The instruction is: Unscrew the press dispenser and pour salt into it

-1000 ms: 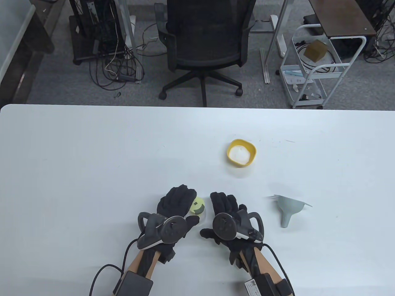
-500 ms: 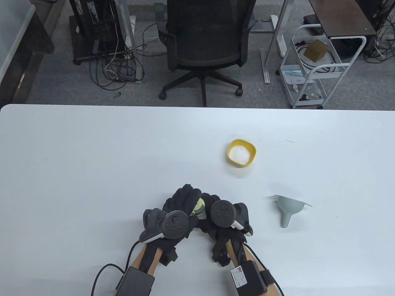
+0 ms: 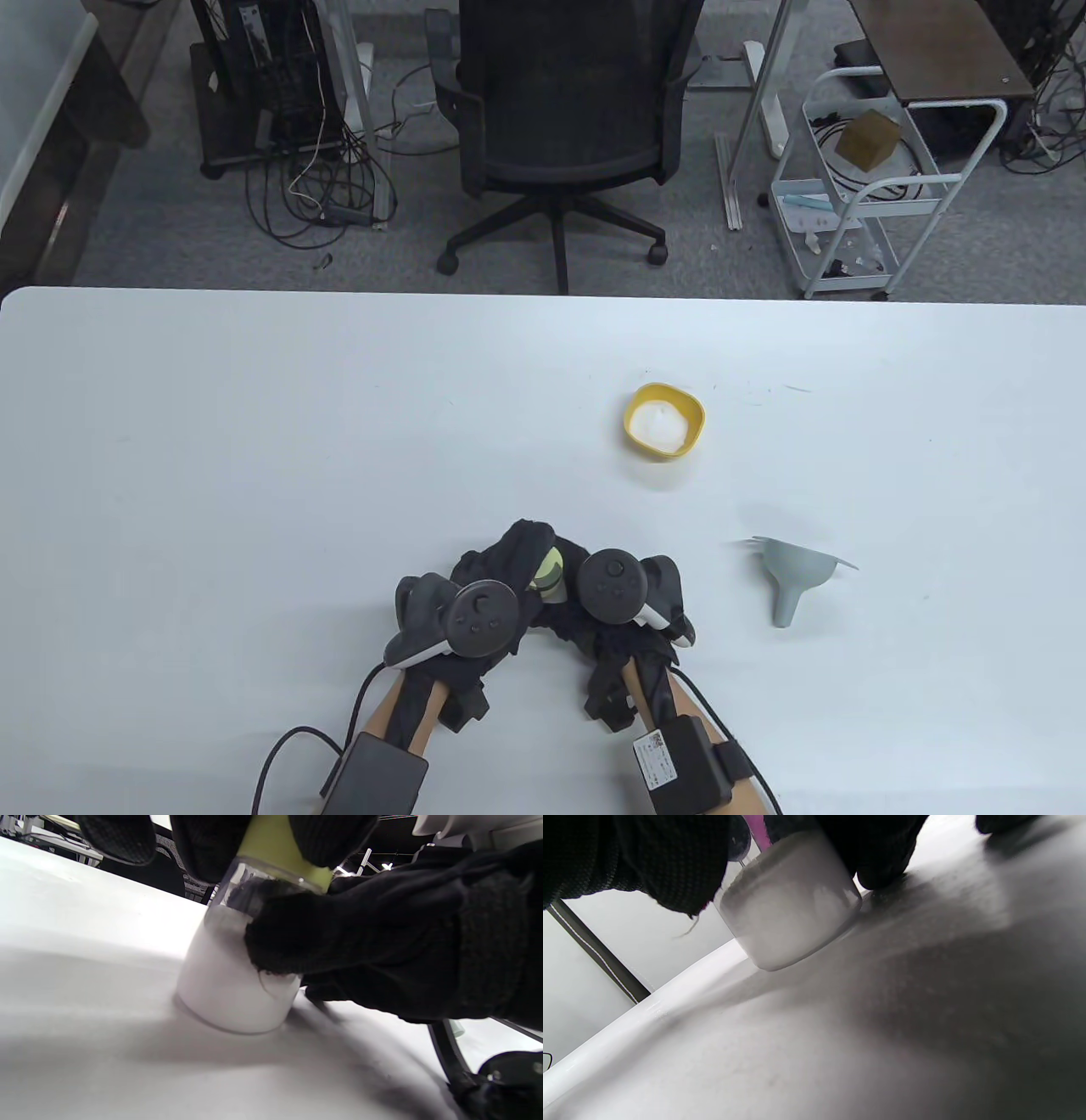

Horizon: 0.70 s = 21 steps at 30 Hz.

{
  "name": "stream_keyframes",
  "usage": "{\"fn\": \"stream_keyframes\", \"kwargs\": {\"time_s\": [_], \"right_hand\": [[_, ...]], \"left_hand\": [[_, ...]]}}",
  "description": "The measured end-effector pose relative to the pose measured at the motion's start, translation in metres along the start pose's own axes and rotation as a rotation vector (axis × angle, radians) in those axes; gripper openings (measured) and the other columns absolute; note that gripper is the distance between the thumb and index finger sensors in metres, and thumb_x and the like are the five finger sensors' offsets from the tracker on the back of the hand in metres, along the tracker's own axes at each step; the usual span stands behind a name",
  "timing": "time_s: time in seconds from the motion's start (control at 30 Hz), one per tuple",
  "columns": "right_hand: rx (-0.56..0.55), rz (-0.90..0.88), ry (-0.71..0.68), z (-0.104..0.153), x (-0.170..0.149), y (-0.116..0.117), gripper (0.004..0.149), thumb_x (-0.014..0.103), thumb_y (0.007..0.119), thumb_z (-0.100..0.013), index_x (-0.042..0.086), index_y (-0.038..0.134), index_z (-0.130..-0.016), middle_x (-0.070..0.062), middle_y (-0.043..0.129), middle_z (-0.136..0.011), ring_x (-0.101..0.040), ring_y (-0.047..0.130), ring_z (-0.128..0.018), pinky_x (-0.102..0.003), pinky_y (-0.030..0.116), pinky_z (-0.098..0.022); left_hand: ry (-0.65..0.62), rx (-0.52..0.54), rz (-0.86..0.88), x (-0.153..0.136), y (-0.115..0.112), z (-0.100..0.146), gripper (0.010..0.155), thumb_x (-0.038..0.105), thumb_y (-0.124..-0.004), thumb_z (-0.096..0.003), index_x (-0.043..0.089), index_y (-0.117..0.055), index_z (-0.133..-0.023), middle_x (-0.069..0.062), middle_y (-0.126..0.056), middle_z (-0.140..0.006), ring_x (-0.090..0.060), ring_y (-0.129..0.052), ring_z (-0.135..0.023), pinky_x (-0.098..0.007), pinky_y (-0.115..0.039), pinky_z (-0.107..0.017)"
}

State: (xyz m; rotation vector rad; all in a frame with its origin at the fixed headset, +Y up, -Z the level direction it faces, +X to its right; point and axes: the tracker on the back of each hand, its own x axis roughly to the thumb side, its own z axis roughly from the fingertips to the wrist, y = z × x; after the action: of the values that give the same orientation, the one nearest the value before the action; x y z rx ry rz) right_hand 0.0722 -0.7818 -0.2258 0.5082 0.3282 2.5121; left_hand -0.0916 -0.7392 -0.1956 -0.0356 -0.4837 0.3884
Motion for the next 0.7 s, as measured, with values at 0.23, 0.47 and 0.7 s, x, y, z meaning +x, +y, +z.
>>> {"fn": "stream_keyframes", "kwargs": {"time_s": [0.23, 0.47, 0.7], "right_hand": [[-0.021, 0.010, 0.011, 0.0001, -0.0004, 0.0005, 0.088, 0.050, 0.082, -0.047, 0.008, 0.045, -0.114, -0.022, 0.065, -0.111, -0.045, 0.068, -0.098, -0.080, 0.044, -0.059], [-0.029, 0.013, 0.015, 0.0001, -0.0009, 0.0011, 0.088, 0.051, 0.083, -0.046, 0.008, 0.047, -0.114, -0.021, 0.066, -0.111, -0.044, 0.069, -0.098, -0.081, 0.044, -0.059], [-0.042, 0.029, 0.021, 0.0001, -0.0004, 0.0015, 0.088, 0.051, 0.083, -0.044, 0.008, 0.048, -0.113, -0.020, 0.067, -0.110, -0.043, 0.071, -0.098, -0.081, 0.046, -0.058]], "left_hand": [[0.022, 0.083, -0.085, -0.0008, -0.0039, 0.0031, 0.082, 0.036, -0.075, -0.0512, 0.015, -0.041, -0.122, -0.020, -0.069, -0.119, -0.035, -0.087, -0.101, -0.069, -0.069, -0.069], [0.039, 0.131, -0.145, 0.0018, -0.0052, 0.0043, 0.082, 0.038, -0.076, -0.0486, 0.016, -0.045, -0.121, -0.018, -0.076, -0.114, -0.031, -0.091, -0.095, -0.068, -0.070, -0.069], [0.048, 0.132, -0.219, 0.0048, -0.0044, 0.0008, 0.085, 0.044, -0.077, -0.0469, 0.016, -0.045, -0.120, -0.015, -0.078, -0.111, -0.027, -0.092, -0.090, -0.067, -0.070, -0.069]]}}
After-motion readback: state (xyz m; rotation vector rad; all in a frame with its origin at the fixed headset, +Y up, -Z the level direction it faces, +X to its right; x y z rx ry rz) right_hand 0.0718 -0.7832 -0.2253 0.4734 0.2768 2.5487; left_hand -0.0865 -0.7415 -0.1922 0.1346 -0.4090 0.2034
